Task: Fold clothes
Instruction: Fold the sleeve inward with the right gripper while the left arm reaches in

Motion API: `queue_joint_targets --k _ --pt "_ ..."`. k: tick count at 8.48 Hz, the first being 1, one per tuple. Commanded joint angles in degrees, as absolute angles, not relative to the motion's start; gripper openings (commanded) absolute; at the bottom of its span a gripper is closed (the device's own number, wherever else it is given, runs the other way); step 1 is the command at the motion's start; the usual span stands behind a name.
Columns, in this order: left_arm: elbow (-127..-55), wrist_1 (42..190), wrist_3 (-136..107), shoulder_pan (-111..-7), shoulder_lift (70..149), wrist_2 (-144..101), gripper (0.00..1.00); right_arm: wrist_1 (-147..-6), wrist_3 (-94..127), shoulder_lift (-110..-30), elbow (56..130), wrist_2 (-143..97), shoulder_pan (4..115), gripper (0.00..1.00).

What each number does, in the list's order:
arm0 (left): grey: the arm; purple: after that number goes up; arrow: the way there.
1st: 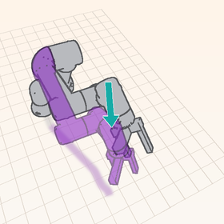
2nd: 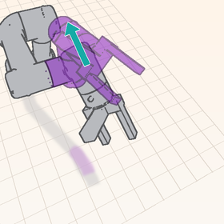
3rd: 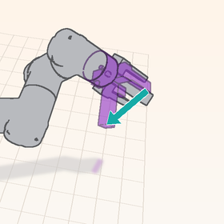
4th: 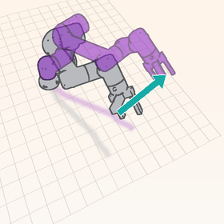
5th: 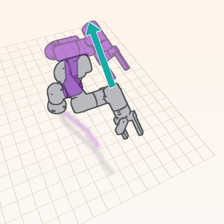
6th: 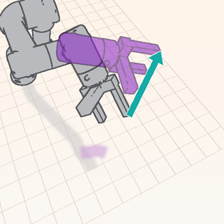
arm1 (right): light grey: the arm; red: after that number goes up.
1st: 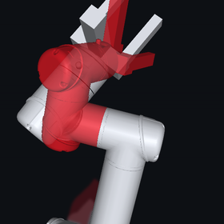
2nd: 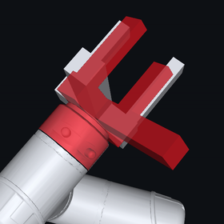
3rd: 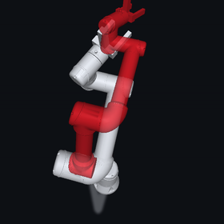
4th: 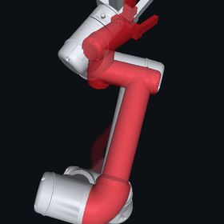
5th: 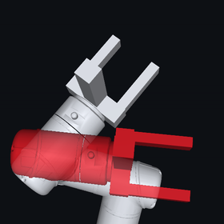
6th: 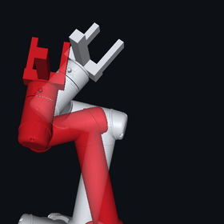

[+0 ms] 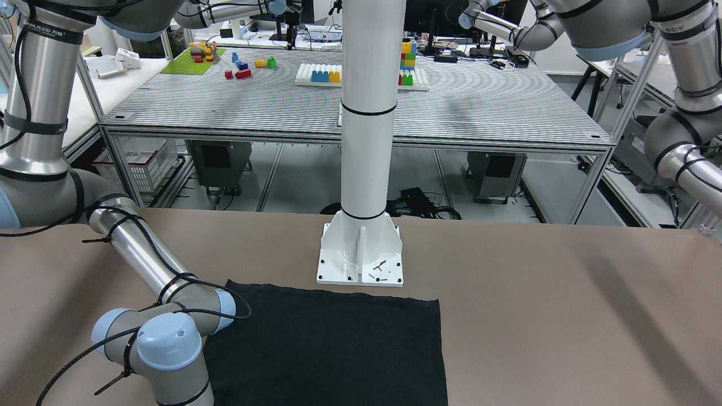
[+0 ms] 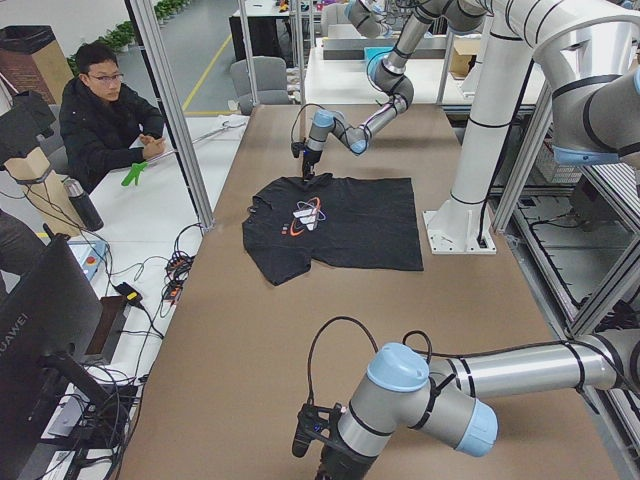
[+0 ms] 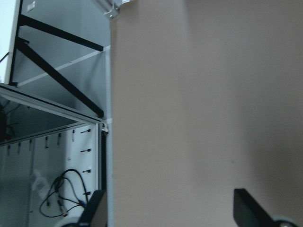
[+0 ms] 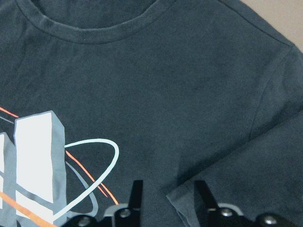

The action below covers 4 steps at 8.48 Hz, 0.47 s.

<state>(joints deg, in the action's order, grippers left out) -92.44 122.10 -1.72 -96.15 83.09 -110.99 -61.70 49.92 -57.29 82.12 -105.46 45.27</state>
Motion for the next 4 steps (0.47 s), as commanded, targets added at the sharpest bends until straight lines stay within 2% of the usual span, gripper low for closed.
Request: queue_joint_targets --k 1,4 --pt "-92.2 121.6 -12.0 -92.6 88.6 -124.2 0.93 -61.8 50.5 -57.2 82.7 -105.4 45.0 0.94" --pt "-89.7 121.5 -24.0 -78.9 99.5 -126.8 0.91 -62.0 50.5 -59.7 85.8 -106.3 45.0 0.94"
